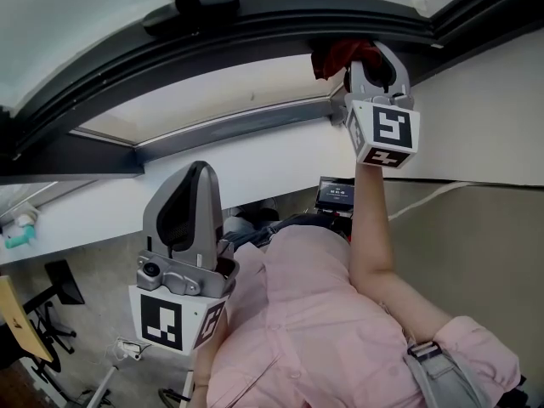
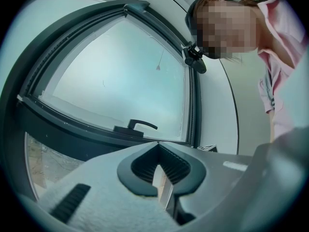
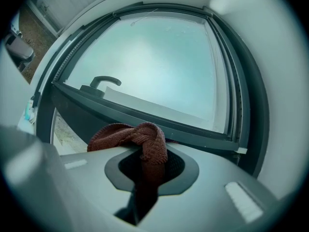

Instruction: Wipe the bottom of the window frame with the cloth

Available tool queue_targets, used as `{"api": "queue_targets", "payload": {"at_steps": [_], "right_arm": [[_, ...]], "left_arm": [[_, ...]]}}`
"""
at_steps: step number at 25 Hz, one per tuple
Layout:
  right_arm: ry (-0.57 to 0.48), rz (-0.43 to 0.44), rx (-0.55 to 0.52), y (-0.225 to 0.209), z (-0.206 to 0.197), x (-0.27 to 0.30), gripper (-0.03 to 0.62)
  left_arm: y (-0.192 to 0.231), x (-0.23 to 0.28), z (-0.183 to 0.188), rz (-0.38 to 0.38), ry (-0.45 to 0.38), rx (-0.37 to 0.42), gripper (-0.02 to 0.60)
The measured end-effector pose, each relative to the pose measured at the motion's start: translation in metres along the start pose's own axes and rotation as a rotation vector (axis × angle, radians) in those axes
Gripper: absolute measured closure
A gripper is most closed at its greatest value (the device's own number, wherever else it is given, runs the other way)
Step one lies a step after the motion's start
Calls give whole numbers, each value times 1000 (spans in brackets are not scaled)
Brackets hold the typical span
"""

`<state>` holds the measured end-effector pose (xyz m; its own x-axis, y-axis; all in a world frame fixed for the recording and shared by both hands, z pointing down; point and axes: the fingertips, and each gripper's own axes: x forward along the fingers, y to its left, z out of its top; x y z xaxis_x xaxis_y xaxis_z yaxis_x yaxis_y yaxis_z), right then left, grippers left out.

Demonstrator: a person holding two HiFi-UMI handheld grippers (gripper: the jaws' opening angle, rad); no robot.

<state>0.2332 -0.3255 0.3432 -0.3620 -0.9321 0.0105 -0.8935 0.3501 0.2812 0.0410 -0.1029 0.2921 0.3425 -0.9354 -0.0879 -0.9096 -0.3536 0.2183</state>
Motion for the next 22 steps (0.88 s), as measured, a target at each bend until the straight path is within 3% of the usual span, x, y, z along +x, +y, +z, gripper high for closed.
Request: {"api": "queue_targets", "payload": {"at_steps": [22], "right_arm": [[21, -77, 38, -49, -13, -3, 540]], "left_arm": [[1, 8, -5, 7, 4, -11, 585]]}}
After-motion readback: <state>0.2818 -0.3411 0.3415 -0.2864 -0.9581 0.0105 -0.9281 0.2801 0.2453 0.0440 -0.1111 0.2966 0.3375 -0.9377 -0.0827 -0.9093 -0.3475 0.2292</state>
